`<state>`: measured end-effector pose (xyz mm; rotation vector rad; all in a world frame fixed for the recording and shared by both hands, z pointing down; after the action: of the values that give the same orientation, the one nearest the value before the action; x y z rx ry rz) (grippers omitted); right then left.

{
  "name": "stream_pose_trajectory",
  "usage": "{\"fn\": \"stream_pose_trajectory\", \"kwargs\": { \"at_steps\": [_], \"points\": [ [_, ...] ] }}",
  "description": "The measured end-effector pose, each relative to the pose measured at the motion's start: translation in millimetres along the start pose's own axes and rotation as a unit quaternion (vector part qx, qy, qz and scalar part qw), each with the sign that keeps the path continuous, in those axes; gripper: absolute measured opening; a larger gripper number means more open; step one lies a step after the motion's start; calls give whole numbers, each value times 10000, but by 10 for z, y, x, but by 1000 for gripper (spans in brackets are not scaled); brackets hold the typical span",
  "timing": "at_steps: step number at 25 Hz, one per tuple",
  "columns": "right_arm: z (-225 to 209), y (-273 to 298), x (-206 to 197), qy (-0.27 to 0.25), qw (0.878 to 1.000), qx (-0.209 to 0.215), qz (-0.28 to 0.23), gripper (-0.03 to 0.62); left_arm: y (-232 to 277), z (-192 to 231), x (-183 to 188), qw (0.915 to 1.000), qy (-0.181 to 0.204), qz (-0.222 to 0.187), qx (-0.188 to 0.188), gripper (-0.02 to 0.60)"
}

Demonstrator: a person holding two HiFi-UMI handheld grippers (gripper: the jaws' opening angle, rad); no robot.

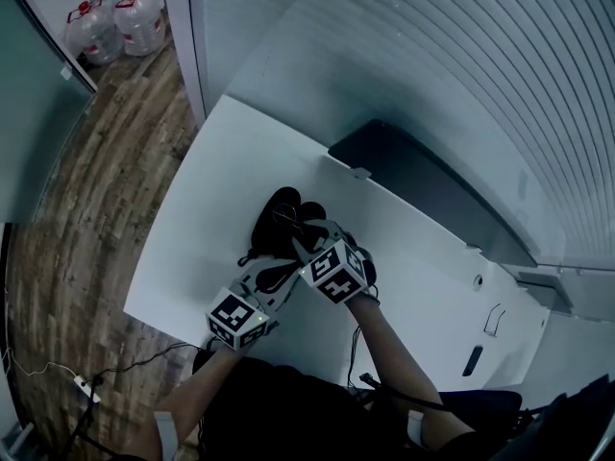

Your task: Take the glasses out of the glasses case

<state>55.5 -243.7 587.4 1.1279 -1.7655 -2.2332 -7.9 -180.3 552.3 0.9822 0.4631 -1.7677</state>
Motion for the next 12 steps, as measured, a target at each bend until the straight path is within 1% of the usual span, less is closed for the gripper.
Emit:
{"fn": "stream_pose_trajectory", "kwargs": {
  "at_steps": [4, 8, 12],
  "points": [
    [-53, 53, -7, -231, 9992, 102, 317, 95, 46, 60, -26, 9999, -117, -11, 109, 6],
    [-76, 132, -7, -301, 9976, 281, 558, 95, 67, 117, -27, 9996, -221, -27, 196, 6],
    [-106, 198, 19, -380, 9963, 309, 707, 95, 74, 192, -28, 9991, -303, -43, 281, 6]
  ]
}}
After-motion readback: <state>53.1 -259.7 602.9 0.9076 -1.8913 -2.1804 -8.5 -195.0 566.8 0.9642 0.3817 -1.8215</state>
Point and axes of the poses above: the fingertips, and each gripper's own axes: y forward along the fingers, z to its left, x out of its top, the point moved 5 cm from there along -y, backward along the fingers, and after that the axes turned 3 degrees about -y, right-handed, at the moved point
